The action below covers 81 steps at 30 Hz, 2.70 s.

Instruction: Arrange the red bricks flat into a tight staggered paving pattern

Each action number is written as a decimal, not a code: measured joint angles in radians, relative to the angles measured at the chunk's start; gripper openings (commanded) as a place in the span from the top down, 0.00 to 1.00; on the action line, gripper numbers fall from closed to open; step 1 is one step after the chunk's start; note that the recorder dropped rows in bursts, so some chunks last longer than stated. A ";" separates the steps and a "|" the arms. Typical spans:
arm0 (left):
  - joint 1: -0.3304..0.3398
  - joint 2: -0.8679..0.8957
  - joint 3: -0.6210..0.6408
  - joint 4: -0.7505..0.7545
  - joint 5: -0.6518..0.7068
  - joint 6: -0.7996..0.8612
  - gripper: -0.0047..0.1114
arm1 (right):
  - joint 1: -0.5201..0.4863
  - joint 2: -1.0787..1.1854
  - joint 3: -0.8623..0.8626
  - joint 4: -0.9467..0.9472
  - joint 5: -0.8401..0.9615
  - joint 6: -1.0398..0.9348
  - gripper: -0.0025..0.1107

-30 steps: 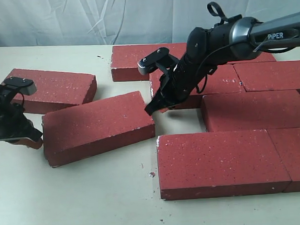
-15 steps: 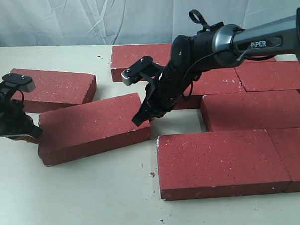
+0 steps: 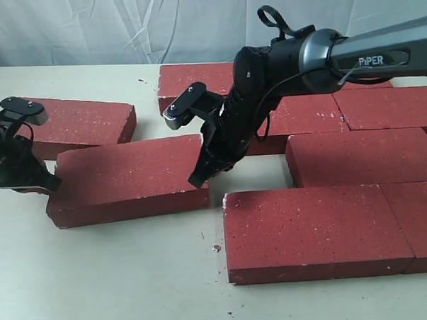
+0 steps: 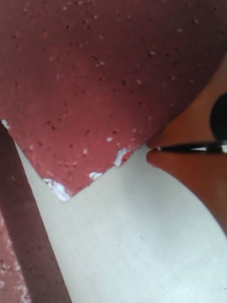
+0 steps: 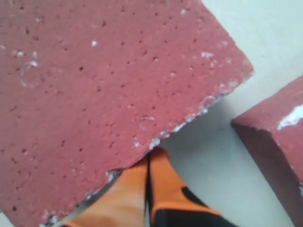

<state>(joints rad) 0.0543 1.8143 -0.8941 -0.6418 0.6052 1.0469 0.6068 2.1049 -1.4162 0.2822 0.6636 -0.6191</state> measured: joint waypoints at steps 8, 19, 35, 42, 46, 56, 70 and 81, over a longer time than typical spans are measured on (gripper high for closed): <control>0.000 0.020 -0.001 -0.088 0.000 0.082 0.96 | 0.002 -0.005 0.000 -0.075 0.023 0.000 0.99; 0.000 0.022 -0.002 -0.218 0.006 0.179 0.96 | 0.004 -0.005 0.000 -0.180 0.056 0.003 0.99; 0.000 0.022 -0.002 -0.271 -0.027 0.191 0.96 | 0.008 -0.008 0.000 -0.387 0.073 0.143 0.99; 0.000 0.022 -0.002 -0.202 -0.027 0.140 0.96 | -0.024 -0.058 0.000 -0.356 0.083 0.149 0.99; 0.000 0.022 -0.003 -0.089 -0.023 0.039 0.96 | -0.071 -0.066 0.000 -0.304 0.104 0.149 0.99; 0.000 0.007 -0.012 -0.057 -0.032 -0.076 0.96 | -0.081 -0.066 0.000 -0.155 0.100 0.094 0.99; 0.000 0.007 -0.012 -0.129 0.001 0.006 0.96 | -0.075 -0.064 0.000 -0.104 -0.017 0.051 0.99; 0.000 0.007 -0.012 -0.129 -0.003 0.008 0.96 | -0.078 -0.050 0.000 -0.109 -0.074 0.049 0.99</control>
<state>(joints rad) 0.0543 1.8212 -0.9057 -0.7711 0.6019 1.0548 0.5286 2.0544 -1.4162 0.1733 0.5898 -0.5698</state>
